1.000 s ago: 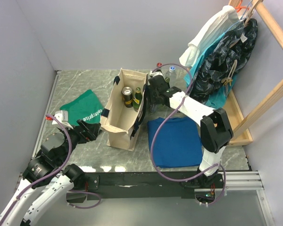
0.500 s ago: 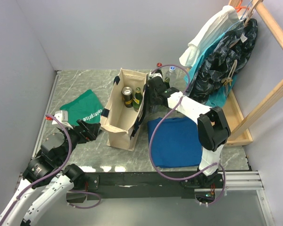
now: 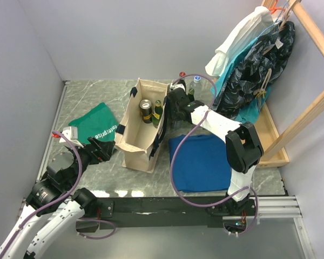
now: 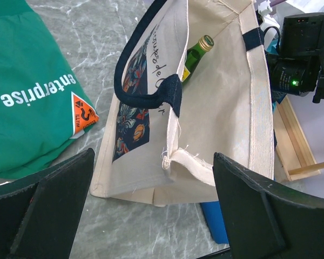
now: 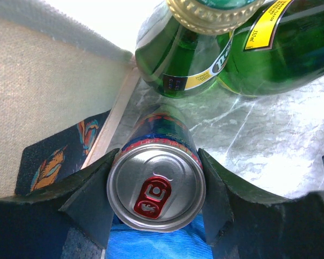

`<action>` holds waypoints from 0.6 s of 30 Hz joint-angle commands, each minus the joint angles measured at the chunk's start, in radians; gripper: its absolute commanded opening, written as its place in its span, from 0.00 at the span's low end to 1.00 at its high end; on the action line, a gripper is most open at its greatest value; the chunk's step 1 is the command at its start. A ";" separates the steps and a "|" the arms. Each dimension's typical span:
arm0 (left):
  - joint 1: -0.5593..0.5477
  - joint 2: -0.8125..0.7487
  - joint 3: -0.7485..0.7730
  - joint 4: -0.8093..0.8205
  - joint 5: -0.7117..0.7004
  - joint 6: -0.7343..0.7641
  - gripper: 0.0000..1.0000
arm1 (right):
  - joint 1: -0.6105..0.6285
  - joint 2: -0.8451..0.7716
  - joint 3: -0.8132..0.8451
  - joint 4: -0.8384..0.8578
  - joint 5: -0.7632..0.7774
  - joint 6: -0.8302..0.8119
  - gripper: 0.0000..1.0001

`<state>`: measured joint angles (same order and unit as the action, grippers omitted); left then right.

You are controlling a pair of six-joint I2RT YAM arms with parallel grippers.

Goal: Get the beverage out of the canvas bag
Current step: Place the drink at the center of the board.

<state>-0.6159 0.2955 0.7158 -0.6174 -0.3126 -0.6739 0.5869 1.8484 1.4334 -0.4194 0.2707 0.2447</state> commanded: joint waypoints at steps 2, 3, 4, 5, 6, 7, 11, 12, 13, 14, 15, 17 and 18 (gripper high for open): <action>0.005 0.004 0.030 0.015 -0.003 0.000 0.96 | 0.013 -0.015 0.055 0.034 0.039 -0.001 0.61; 0.005 0.004 0.030 0.016 -0.003 0.000 0.96 | 0.014 -0.017 0.056 0.033 0.041 -0.002 0.61; 0.005 0.004 0.030 0.015 -0.005 0.000 0.96 | 0.014 -0.017 0.056 0.031 0.042 -0.002 0.61; 0.005 0.002 0.030 0.015 -0.005 0.000 0.96 | 0.014 -0.018 0.058 0.031 0.042 -0.004 0.61; 0.007 0.002 0.030 0.016 -0.003 0.000 0.96 | 0.014 -0.020 0.059 0.030 0.044 -0.004 0.62; 0.007 0.001 0.030 0.015 -0.003 0.000 0.96 | 0.014 -0.021 0.059 0.030 0.048 -0.004 0.64; 0.007 0.001 0.030 0.016 -0.003 0.002 0.96 | 0.014 -0.029 0.065 0.021 0.058 0.001 0.70; 0.007 0.001 0.030 0.016 -0.003 0.002 0.96 | 0.014 -0.031 0.062 0.024 0.058 0.001 0.70; 0.007 0.001 0.028 0.018 0.000 0.002 0.96 | 0.016 -0.034 0.061 0.025 0.058 0.001 0.71; 0.008 0.002 0.028 0.018 0.000 0.004 0.96 | 0.016 -0.035 0.061 0.027 0.058 0.002 0.71; 0.008 0.001 0.028 0.019 0.001 0.004 0.96 | 0.014 -0.038 0.061 0.025 0.058 0.002 0.72; 0.008 0.004 0.027 0.019 0.003 0.004 0.96 | 0.014 -0.035 0.061 0.025 0.056 0.002 0.73; 0.008 0.004 0.028 0.019 0.004 0.004 0.96 | 0.016 -0.035 0.064 0.022 0.058 0.002 0.73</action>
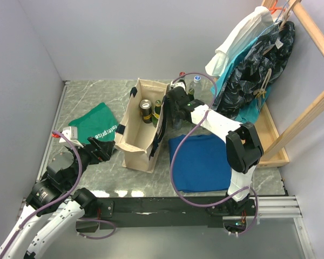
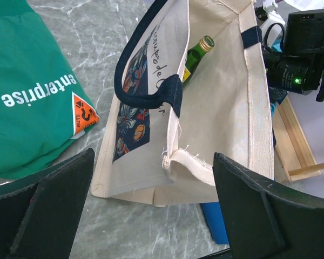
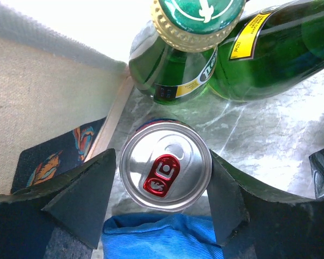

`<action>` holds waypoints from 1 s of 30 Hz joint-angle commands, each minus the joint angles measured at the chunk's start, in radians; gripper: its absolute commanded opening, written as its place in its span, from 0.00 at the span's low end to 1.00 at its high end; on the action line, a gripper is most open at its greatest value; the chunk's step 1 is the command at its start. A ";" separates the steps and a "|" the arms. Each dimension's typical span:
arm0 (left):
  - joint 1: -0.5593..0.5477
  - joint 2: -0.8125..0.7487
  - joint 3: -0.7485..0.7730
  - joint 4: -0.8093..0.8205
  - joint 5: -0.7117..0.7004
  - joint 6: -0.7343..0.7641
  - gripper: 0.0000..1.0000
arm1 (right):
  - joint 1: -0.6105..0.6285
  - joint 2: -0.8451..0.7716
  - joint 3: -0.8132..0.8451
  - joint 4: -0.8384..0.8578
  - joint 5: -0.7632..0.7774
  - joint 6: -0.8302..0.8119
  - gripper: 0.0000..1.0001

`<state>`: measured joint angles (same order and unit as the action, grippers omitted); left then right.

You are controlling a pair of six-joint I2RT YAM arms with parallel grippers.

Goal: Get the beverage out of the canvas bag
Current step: Place the drink at the center of the board.

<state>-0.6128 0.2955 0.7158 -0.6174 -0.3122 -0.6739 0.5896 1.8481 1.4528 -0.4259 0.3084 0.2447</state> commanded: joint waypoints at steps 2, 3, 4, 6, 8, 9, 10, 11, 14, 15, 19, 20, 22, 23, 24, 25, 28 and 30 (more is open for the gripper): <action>0.005 0.005 0.028 0.019 0.004 0.004 0.96 | 0.013 -0.035 0.044 0.027 0.020 0.002 0.73; 0.005 0.007 0.028 0.021 0.004 0.005 0.96 | 0.013 -0.035 0.047 0.024 0.021 0.001 0.73; 0.005 0.007 0.028 0.021 0.004 0.005 0.96 | 0.013 -0.036 0.047 0.021 0.021 0.001 0.74; 0.005 0.004 0.028 0.019 0.004 0.005 0.96 | 0.012 -0.043 0.046 0.022 0.024 0.001 0.74; 0.005 0.005 0.028 0.019 0.004 0.005 0.96 | 0.012 -0.050 0.044 0.026 0.024 -0.002 0.74; 0.007 0.005 0.028 0.022 0.004 0.005 0.96 | 0.012 -0.050 0.044 0.024 0.023 -0.002 0.74; 0.007 0.007 0.028 0.021 0.005 0.005 0.96 | 0.013 -0.053 0.043 0.024 0.024 -0.001 0.74; 0.007 0.007 0.028 0.021 0.005 0.005 0.96 | 0.013 -0.058 0.041 0.024 0.024 -0.001 0.74; 0.007 0.008 0.028 0.022 0.007 0.005 0.96 | 0.013 -0.066 0.040 0.021 0.044 0.001 0.75; 0.008 0.008 0.028 0.022 0.008 0.007 0.96 | 0.013 -0.067 0.038 0.018 0.052 0.002 0.75; 0.010 0.008 0.028 0.022 0.010 0.008 0.96 | 0.013 -0.104 0.023 0.029 0.083 -0.001 0.77; 0.010 0.007 0.028 0.022 0.010 0.007 0.96 | 0.013 -0.110 0.021 0.030 0.086 -0.002 0.78; 0.010 0.007 0.028 0.024 0.012 0.008 0.96 | 0.013 -0.116 0.026 0.021 0.096 -0.004 0.78; 0.010 0.007 0.027 0.024 0.012 0.008 0.96 | 0.013 -0.119 0.037 0.013 0.106 -0.004 0.78; 0.010 0.005 0.027 0.025 0.012 0.008 0.96 | 0.013 -0.124 0.040 0.006 0.106 -0.002 0.78; 0.010 0.007 0.027 0.024 0.012 0.008 0.96 | 0.012 -0.142 0.041 0.004 0.106 0.001 0.78; 0.010 0.008 0.027 0.025 0.015 0.010 0.96 | 0.013 -0.197 0.037 0.015 0.103 0.004 0.78; 0.012 0.008 0.025 0.030 0.021 0.013 0.96 | 0.016 -0.230 0.034 0.027 0.086 -0.001 0.78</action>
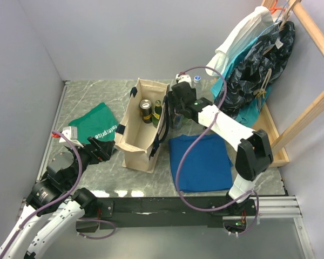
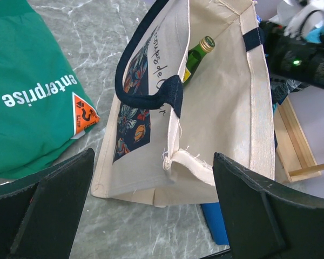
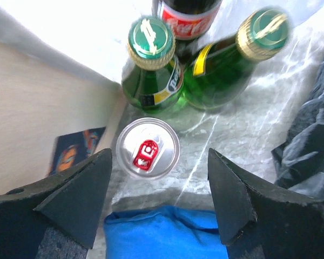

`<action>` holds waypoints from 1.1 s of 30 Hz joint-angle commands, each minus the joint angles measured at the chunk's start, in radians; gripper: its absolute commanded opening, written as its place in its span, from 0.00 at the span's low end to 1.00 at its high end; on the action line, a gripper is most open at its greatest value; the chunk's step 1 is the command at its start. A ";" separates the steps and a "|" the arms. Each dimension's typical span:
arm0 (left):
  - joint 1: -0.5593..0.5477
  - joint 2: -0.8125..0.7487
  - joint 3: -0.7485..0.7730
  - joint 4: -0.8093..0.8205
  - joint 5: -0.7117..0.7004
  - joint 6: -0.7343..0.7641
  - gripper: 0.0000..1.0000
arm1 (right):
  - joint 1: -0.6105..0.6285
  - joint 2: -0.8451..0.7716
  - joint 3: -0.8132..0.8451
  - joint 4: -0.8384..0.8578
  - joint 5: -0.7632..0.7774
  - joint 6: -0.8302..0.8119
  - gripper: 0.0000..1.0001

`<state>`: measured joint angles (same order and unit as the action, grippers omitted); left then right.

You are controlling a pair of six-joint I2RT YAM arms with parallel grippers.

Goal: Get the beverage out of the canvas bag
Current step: Place the drink at the center of the board, then take out the drink from the canvas bag.

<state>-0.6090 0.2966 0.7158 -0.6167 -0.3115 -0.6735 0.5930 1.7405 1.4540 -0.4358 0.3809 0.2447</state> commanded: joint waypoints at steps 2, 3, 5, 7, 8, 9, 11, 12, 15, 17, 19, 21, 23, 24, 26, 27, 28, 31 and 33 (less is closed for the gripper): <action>0.008 0.009 0.024 0.029 0.025 0.012 0.96 | 0.016 -0.165 0.031 0.043 0.007 -0.005 0.78; 0.009 0.010 0.025 0.032 0.026 0.017 0.96 | 0.021 -0.177 0.032 0.048 0.004 -0.008 0.78; 0.008 0.009 0.025 0.035 0.035 0.018 0.96 | 0.028 -0.206 0.043 0.046 -0.020 -0.016 0.78; 0.008 0.004 0.022 0.041 0.043 0.022 0.96 | 0.045 -0.225 0.063 0.040 -0.046 -0.033 0.78; 0.008 0.004 0.022 0.041 0.046 0.025 0.97 | 0.053 -0.228 0.072 0.032 -0.059 -0.041 0.78; 0.008 0.004 0.020 0.043 0.051 0.025 0.96 | 0.073 -0.229 0.084 0.025 -0.074 -0.062 0.77; 0.008 0.004 0.017 0.049 0.063 0.029 0.96 | 0.093 -0.220 0.134 -0.004 -0.097 -0.079 0.78; 0.009 0.007 0.016 0.051 0.066 0.031 0.96 | 0.112 -0.216 0.152 -0.015 -0.100 -0.100 0.77; 0.009 0.021 0.017 0.054 0.078 0.037 0.96 | 0.175 -0.188 0.219 -0.046 -0.125 -0.140 0.77; 0.008 0.033 0.017 0.058 0.089 0.038 0.96 | 0.212 -0.161 0.264 -0.061 -0.140 -0.145 0.77; 0.009 0.045 0.017 0.058 0.095 0.041 0.96 | 0.221 -0.142 0.285 -0.060 -0.168 -0.137 0.76; 0.009 0.049 0.019 0.058 0.100 0.043 0.96 | 0.226 -0.130 0.289 -0.046 -0.212 -0.125 0.76; 0.009 0.053 0.019 0.058 0.101 0.043 0.96 | 0.225 -0.116 0.287 -0.037 -0.249 -0.119 0.76; 0.009 0.055 0.017 0.058 0.101 0.045 0.96 | 0.225 -0.095 0.290 -0.040 -0.272 -0.117 0.75; 0.009 0.055 0.019 0.058 0.100 0.043 0.96 | 0.226 -0.069 0.308 -0.058 -0.275 -0.110 0.75; 0.009 0.055 0.017 0.058 0.100 0.042 0.96 | 0.226 -0.047 0.313 -0.063 -0.272 -0.108 0.75; 0.009 0.052 0.019 0.057 0.097 0.043 0.96 | 0.226 -0.036 0.319 -0.064 -0.267 -0.108 0.75; 0.009 0.045 0.017 0.055 0.092 0.040 0.96 | 0.225 -0.007 0.324 -0.067 -0.260 -0.108 0.75; 0.009 0.042 0.019 0.055 0.091 0.040 0.96 | 0.226 0.016 0.332 -0.076 -0.235 -0.099 0.75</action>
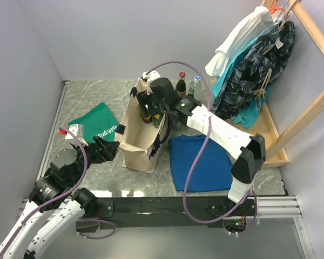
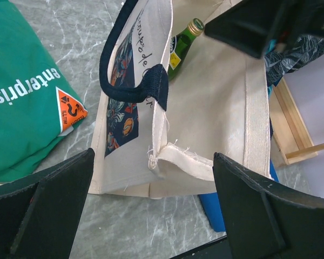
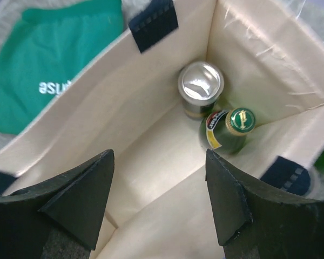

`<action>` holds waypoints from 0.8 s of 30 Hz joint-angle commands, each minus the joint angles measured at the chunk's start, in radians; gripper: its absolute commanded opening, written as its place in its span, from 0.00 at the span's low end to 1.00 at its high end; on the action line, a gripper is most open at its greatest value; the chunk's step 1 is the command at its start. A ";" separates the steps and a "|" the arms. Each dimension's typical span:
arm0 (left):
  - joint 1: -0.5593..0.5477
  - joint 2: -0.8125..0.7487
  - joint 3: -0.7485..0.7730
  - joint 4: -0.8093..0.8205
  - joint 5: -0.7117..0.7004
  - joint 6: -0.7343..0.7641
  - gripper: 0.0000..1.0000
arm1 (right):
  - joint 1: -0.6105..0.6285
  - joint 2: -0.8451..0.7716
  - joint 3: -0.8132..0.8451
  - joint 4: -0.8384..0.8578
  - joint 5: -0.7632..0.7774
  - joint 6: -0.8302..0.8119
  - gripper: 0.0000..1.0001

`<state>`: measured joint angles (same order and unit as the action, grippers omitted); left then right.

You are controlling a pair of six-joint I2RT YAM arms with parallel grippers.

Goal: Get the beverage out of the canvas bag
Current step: Take out the drink from the canvas bag.

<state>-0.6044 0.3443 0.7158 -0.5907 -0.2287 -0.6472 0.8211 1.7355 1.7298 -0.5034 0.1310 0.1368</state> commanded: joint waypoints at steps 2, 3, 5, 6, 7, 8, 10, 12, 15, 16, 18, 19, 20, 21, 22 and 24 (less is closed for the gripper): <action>0.005 -0.008 0.019 0.029 0.005 0.012 0.96 | -0.005 0.036 0.071 -0.026 0.057 0.009 0.75; 0.005 -0.008 0.017 0.029 0.006 0.014 0.96 | -0.005 0.050 0.077 -0.032 0.073 0.009 0.75; 0.005 -0.008 0.019 0.029 0.005 0.012 0.96 | -0.007 0.061 0.089 -0.047 0.106 0.011 0.74; 0.005 -0.007 0.019 0.029 0.006 0.012 0.96 | -0.007 0.067 0.091 -0.049 0.117 0.012 0.75; 0.005 -0.007 0.019 0.029 0.008 0.012 0.96 | -0.007 0.068 0.093 -0.053 0.131 0.014 0.75; 0.005 -0.007 0.019 0.029 0.008 0.012 0.96 | -0.008 0.070 0.091 -0.055 0.145 0.015 0.75; 0.006 -0.004 0.019 0.029 0.008 0.014 0.96 | -0.013 0.075 0.089 -0.055 0.177 0.026 0.75; 0.005 -0.004 0.019 0.029 0.008 0.014 0.96 | -0.031 0.084 0.093 -0.069 0.182 0.046 0.75; 0.005 -0.007 0.019 0.029 0.008 0.012 0.96 | -0.062 0.093 0.099 -0.081 0.174 0.067 0.75; 0.005 -0.007 0.017 0.029 0.008 0.014 0.96 | -0.068 0.091 0.093 -0.080 0.167 0.070 0.75; 0.005 -0.007 0.019 0.031 0.006 0.014 0.96 | -0.082 0.091 0.085 -0.070 0.157 0.072 0.75; 0.005 -0.007 0.017 0.028 0.006 0.014 0.96 | -0.085 0.090 0.080 -0.066 0.154 0.073 0.75; 0.005 -0.008 0.017 0.028 0.006 0.012 0.96 | -0.086 0.091 0.079 -0.064 0.150 0.073 0.75; 0.005 -0.008 0.019 0.031 0.005 0.014 0.96 | -0.089 0.093 0.080 -0.063 0.150 0.073 0.75; 0.005 -0.008 0.019 0.029 0.005 0.012 0.96 | -0.092 0.095 0.083 -0.064 0.150 0.072 0.75; 0.005 -0.007 0.017 0.029 0.005 0.012 0.96 | -0.094 0.105 0.085 -0.066 0.150 0.070 0.75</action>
<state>-0.6041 0.3439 0.7158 -0.5892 -0.2291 -0.6472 0.7368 1.8336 1.7828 -0.5720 0.2687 0.1974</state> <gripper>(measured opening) 0.967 0.752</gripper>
